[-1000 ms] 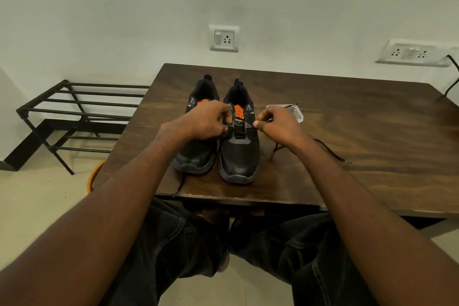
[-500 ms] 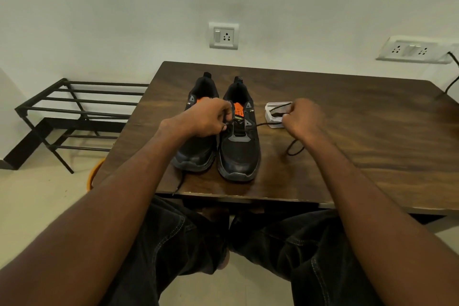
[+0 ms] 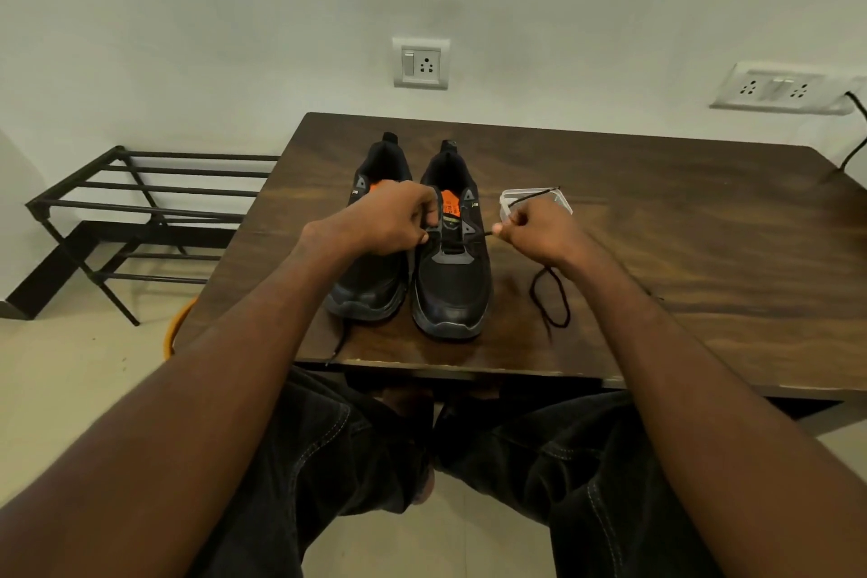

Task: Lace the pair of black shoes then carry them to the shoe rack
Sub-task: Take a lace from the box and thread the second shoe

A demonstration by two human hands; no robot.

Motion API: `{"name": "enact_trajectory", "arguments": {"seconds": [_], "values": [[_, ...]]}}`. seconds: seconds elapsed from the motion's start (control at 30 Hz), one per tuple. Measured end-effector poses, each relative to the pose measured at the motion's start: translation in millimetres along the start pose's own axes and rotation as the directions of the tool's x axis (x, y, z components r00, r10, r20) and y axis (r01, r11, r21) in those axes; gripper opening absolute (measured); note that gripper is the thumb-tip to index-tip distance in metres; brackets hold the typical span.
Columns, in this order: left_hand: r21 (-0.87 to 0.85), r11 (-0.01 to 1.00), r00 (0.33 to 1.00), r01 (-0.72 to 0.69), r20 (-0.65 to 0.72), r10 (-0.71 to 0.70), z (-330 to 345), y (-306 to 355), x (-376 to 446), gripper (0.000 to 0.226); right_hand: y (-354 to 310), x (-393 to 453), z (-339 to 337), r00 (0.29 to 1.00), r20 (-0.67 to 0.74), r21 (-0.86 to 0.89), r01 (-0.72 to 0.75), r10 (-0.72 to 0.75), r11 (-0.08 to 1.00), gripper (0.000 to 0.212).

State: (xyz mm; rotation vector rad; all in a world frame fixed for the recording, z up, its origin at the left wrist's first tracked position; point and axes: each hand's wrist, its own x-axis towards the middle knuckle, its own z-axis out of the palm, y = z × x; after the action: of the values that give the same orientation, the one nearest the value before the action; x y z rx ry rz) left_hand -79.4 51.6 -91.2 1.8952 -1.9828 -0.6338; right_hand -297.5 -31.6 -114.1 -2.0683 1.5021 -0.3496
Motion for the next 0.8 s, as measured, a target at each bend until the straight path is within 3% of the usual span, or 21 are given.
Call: {"name": "enact_trajectory", "arguments": {"seconds": [0.1,0.2,0.37,0.47,0.6,0.8], "values": [[-0.008,1.000,1.000,-0.001,0.008,0.001,0,0,-1,0.018,-9,-6,5,0.993,0.091,0.098,0.066,-0.075,0.993,0.016],[-0.009,1.000,1.000,0.003,0.005,-0.003,1,-1,-1,0.017,-11,-3,11,0.995,0.097,0.090,0.023,-0.032,0.996,0.014],[0.000,1.000,1.000,0.003,0.025,-0.003,2,-1,1,0.019,-15,1,14,0.973,0.162,0.495,-0.224,0.164,0.840,0.007],[0.002,1.000,1.000,0.008,0.023,-0.009,3,0,2,0.022,-15,3,16,0.969,0.169,0.506,-0.243,0.182,0.828,0.012],[0.032,0.998,0.999,-0.047,-0.026,0.048,6,1,0,0.042,-12,5,21,0.971,0.138,0.489,-0.239,0.196,0.839,0.014],[0.063,0.996,0.997,-0.059,-0.043,0.062,9,2,2,0.035,-14,3,20,0.979,0.116,0.395,-0.201,0.168,0.897,0.016]]}}
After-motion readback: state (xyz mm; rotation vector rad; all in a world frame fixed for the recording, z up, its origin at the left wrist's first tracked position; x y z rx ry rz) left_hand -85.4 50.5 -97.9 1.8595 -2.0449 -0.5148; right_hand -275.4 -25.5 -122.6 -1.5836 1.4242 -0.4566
